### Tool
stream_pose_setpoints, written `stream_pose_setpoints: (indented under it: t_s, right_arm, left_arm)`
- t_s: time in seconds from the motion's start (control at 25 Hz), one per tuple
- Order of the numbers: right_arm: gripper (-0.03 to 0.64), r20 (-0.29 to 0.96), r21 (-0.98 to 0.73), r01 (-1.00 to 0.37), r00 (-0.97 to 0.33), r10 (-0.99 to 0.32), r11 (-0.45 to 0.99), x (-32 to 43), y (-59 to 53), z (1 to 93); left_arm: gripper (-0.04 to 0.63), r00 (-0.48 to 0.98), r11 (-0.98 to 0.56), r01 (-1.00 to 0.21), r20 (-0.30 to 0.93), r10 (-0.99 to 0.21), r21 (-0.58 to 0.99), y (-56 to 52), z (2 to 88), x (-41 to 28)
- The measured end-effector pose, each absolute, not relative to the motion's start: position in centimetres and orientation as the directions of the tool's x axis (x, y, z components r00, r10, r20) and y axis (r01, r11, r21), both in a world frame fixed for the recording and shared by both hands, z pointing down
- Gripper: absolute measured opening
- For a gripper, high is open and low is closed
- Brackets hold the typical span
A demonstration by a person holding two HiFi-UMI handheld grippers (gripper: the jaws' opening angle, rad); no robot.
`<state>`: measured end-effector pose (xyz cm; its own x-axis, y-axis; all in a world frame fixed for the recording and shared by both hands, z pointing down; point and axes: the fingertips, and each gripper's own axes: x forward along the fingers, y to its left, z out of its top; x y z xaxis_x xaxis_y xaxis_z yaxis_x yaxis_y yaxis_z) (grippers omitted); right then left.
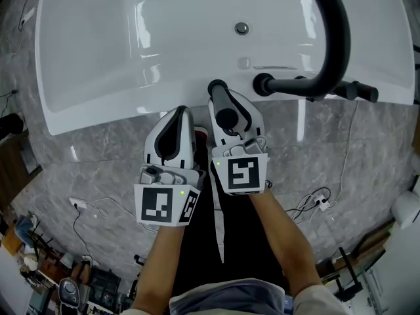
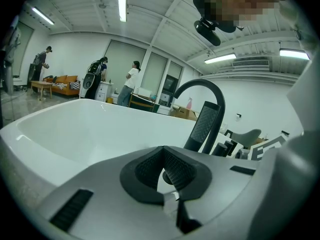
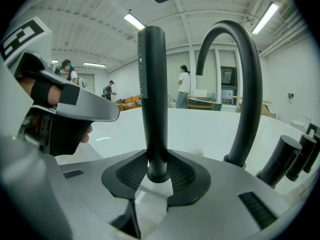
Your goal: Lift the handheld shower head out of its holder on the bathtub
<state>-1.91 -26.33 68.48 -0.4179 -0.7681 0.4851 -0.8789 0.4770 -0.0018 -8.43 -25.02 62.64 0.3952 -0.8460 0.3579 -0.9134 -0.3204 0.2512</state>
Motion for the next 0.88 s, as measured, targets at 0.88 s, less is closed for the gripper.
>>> stream_pose_setpoints:
  t_s: [0.88]
  right_arm:
    - [0.13, 0.489, 0.004, -0.877, -0.418, -0.766, 0.481, -1.2, -25.5, 64.5]
  left_arm:
    - [0.003, 0.38, -0.299, -0.917, 0.351, -0.856, 0.263, -25.4, 60.3, -10.0]
